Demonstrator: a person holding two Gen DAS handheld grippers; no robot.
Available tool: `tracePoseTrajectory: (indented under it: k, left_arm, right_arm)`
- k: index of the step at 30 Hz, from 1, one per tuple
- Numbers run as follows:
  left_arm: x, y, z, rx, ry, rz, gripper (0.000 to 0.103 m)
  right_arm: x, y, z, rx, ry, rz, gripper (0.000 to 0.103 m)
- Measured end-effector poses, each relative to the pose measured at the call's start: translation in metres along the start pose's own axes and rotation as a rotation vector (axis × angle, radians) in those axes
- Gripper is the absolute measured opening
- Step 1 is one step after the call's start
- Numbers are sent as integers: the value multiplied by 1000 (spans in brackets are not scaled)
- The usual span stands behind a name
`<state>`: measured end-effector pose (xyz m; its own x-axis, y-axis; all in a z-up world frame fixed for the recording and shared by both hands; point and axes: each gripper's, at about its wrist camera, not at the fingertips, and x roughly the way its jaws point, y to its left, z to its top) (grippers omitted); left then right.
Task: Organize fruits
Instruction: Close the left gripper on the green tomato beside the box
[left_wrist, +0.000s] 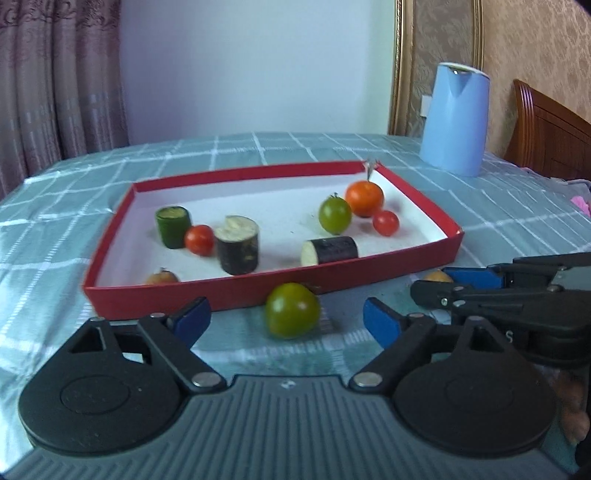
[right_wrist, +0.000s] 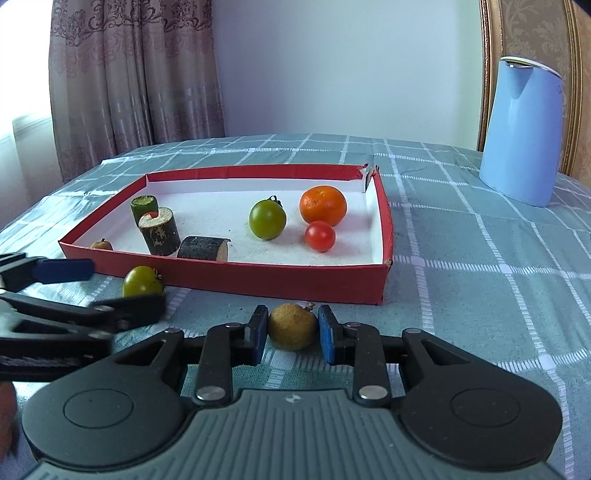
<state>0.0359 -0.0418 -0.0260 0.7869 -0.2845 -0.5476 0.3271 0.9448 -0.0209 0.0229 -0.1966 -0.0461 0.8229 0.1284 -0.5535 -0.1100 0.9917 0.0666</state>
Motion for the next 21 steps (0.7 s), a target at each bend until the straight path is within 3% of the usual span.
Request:
tracePoseTrajectory:
  k: [4, 6, 8, 21]
  left_arm:
    - [10, 4, 2, -35, 26, -28, 80]
    - [14, 8, 2, -53, 41, -34, 70]
    - [15, 10, 2, -66, 49, -40, 67]
    - [12, 4, 1, -25, 40, 0, 36]
  right_arm:
    - [0, 0, 0, -1, 0, -1, 28]
    - [0, 0, 0, -4, 1, -2, 28]
    - [0, 1, 0, -7, 1, -4, 28]
    - [4, 3, -1, -20, 20, -16, 28]
